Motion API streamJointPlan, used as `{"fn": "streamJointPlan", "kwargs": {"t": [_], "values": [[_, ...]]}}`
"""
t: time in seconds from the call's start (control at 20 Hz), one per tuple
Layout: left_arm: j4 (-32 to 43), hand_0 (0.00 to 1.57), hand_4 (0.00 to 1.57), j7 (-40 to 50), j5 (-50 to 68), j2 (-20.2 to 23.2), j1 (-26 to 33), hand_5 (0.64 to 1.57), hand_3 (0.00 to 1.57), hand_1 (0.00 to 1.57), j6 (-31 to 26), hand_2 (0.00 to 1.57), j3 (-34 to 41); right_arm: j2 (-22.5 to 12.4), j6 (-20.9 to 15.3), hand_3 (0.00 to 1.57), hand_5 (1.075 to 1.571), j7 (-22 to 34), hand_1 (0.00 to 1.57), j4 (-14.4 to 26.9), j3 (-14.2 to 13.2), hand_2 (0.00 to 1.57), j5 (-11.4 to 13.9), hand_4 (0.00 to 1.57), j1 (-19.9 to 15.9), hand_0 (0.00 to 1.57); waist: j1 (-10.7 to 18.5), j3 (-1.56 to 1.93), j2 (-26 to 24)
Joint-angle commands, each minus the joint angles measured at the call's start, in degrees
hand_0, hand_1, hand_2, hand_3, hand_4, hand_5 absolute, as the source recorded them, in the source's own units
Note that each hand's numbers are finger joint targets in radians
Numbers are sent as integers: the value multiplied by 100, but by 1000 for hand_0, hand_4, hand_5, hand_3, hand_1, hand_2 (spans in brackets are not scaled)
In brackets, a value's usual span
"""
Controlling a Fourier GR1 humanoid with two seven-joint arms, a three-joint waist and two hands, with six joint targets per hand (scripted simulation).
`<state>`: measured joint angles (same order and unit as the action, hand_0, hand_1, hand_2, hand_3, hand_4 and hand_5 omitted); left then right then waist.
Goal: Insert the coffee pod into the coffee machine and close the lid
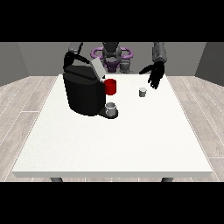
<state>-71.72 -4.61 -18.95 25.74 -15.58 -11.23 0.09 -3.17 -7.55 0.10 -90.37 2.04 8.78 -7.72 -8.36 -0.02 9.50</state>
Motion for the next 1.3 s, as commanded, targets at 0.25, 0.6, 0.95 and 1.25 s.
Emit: {"fn": "streamJointPlan", "kwargs": {"t": [0.25, 0.6, 0.95, 1.25], "values": [[1010, 0, 0, 60, -781, 0, -737, 1571, 0, 0, -63, 0, -250, 154, -149, 0, 1571, 42, 0, 578, 94, 0, 240, 0, -68, 0, 0, 2, 139], [1751, 946, 0, -575, -1493, -321, -997, 1571, 665, 946, 887, 967, -306, 135, -96, 0, 1571, 192, 0, 881, -190, 0, -33, 0, -505, 0, 145, 0, 210], [2135, 941, 429, -594, -2266, -227, -1349, 1571, 871, 941, 1165, 1039, -637, 310, -322, 0, 1571, -23, 0, 1156, 286, 0, 230, 0, -377, 0, 79, 1, 212], [2481, 912, 335, -290, -2787, -189, -1644, 1571, 891, 912, 799, 1036, -913, 291, -84, 0, 1571, -237, 0, 1517, 67, 0, 111, 0, -645, 0, -3, 3, 267]]}}
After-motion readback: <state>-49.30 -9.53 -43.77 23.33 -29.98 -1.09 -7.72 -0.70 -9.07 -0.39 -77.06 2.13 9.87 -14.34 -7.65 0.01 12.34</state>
